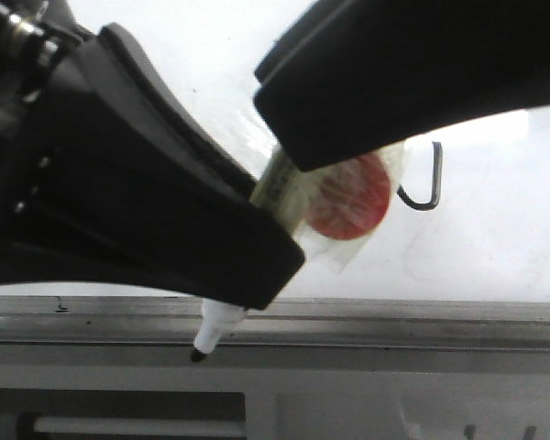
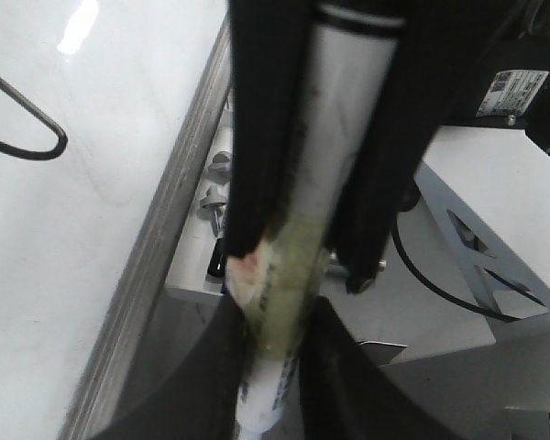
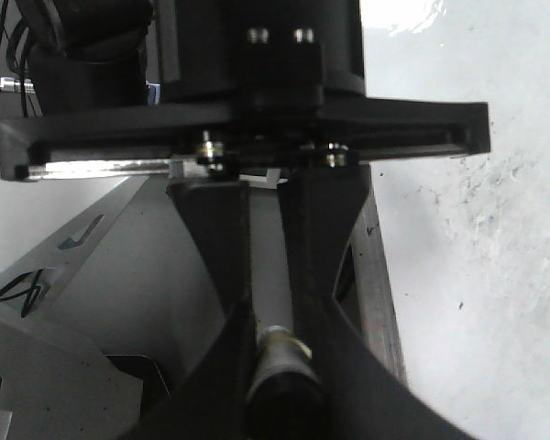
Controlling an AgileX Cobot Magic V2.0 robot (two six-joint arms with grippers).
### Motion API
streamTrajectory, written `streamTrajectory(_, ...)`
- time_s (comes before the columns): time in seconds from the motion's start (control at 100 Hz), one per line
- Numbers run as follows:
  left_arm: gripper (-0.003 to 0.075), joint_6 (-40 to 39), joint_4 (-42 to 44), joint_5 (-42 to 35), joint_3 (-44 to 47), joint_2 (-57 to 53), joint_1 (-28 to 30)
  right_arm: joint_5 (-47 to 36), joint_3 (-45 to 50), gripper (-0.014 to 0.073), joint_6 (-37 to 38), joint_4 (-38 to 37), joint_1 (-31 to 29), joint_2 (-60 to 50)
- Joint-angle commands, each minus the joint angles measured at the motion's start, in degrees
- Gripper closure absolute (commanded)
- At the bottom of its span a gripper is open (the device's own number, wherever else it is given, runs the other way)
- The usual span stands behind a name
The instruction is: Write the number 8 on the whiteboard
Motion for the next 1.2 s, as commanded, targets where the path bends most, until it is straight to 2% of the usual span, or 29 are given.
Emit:
streamTrajectory(0.0, 0.0741, -2.2, -3.3, -2.0, -1.8, -0.1, 0.2, 0.1, -2.0, 0.0637, -0.7, 3.9, 0.1, -0.9)
streamTrajectory(0.19, 0.0741, -2.2, -3.3, -2.0, -1.8, -0.1, 0.2, -0.1, -2.0, 0.0633, 0.0, 3.9, 0.1, -0.9)
streamTrajectory(0.26, 0.0741, -2.2, -3.3, -2.0, -1.8, -0.1, 0.2, -0.6, -2.0, 0.0593, 0.8, 3.9, 0.1, -0.9)
streamTrajectory(0.33, 0.0741, -2.2, -3.3, -2.0, -1.8, -0.1, 0.2, -2.0, -2.0, 0.0485, 2.2, 3.9, -0.1, -0.9)
streamTrajectory(0.48, 0.0741, -2.4, -3.3, -2.0, -1.8, -0.2, 0.2, -5.7, -2.0, 0.0162, 3.7, 3.9, -1.2, -2.6)
streamTrajectory(0.57, 0.0741, -2.9, -3.3, -2.0, -1.8, -0.2, 0.2, -7.2, -2.0, 0.0078, 4.8, 3.9, -2.5, -5.2)
streamTrajectory(0.68, 0.0741, -4.3, -3.3, -2.8, -1.8, -0.2, 0.2, -8.5, -2.0, 0.0111, 5.0, 3.8, -4.5, -9.5)
streamTrajectory(0.8, 0.0741, -7.7, -3.4, -6.6, -1.8, -0.2, 0.2, -10.8, -2.0, 0.0228, 5.2, 3.5, -7.2, -15.4)
streamTrajectory(0.87, 0.0741, -9.0, -5.0, -9.8, -1.8, -0.2, 0.2, -11.8, -2.0, 0.0348, 5.2, 3.5, -8.7, -18.2)
streamTrajectory(1.01, 0.0741, -9.0, -12.5, -16.0, -1.8, 0.1, 0.2, -12.1, -2.0, 0.0659, 5.2, 3.5, -10.7, -22.4)
streamTrajectory(1.19, 0.0741, -9.0, -19.4, -21.5, -1.8, 2.6, 0.2, -11.5, -1.7, 0.0658, 7.6, 3.5, -10.9, -23.5)
